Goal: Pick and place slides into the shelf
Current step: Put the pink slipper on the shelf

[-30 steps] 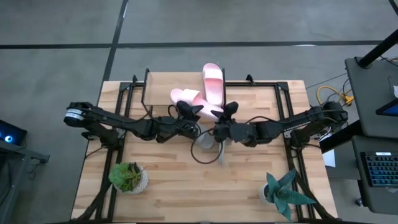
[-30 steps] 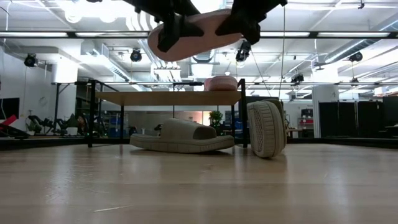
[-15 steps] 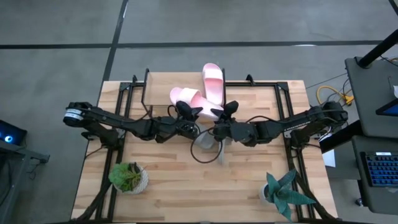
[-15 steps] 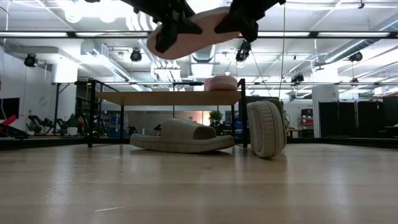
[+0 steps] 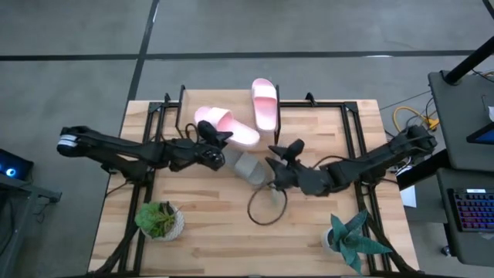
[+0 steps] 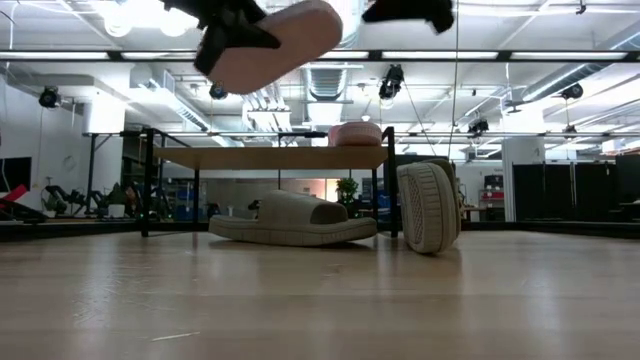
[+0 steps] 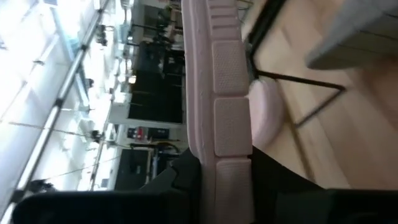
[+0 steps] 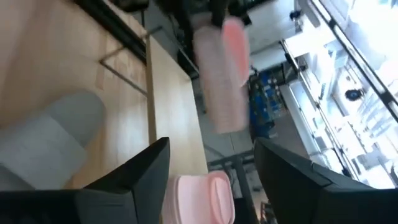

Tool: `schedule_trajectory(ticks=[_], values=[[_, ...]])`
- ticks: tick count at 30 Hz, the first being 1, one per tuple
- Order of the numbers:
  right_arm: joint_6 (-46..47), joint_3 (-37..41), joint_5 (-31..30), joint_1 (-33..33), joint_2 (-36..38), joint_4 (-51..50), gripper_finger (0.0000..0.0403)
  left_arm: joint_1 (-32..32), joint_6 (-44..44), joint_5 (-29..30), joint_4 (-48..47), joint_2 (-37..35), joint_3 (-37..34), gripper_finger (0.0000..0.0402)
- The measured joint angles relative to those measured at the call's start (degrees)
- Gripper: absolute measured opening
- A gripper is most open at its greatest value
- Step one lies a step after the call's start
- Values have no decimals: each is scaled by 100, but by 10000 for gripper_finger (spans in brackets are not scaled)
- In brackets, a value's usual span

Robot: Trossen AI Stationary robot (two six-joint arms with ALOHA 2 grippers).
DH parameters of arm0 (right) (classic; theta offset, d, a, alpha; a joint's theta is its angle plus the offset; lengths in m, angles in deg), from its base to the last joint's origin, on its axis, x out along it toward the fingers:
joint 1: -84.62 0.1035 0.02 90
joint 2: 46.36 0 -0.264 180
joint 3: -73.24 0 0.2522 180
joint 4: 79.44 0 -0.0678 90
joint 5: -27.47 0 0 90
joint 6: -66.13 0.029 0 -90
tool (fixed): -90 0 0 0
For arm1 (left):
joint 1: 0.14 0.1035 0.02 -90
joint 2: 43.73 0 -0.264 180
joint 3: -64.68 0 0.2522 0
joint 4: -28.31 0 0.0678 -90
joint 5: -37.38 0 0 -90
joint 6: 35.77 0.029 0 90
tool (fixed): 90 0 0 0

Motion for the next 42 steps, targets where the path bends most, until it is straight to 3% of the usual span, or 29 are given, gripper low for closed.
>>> schedule_trajectory(ticks=[4,9,11,14,20,27,42], values=[[29,2,14,388,259,50,220,-4,-99,-653,-180,-260,-293,61],[820,-120,996,158,544,-135,210,-34,-85,-1944,-181,-231,-393,60],[1158,-301,1260,-34,576,-615,205,-48,16,-2143,-146,-127,-392,59],[1448,-643,1529,-326,499,-1300,197,-43,76,-2152,-128,103,-298,59],[1481,-1291,2655,-850,90,-1992,191,-45,127,-2153,-143,596,5,59],[1360,-1985,3125,-1210,-383,-2959,191,-194,493,-2154,-156,783,162,59],[643,-2476,3143,-1506,-914,-3022,192,-508,584,-2203,-173,775,414,58]])
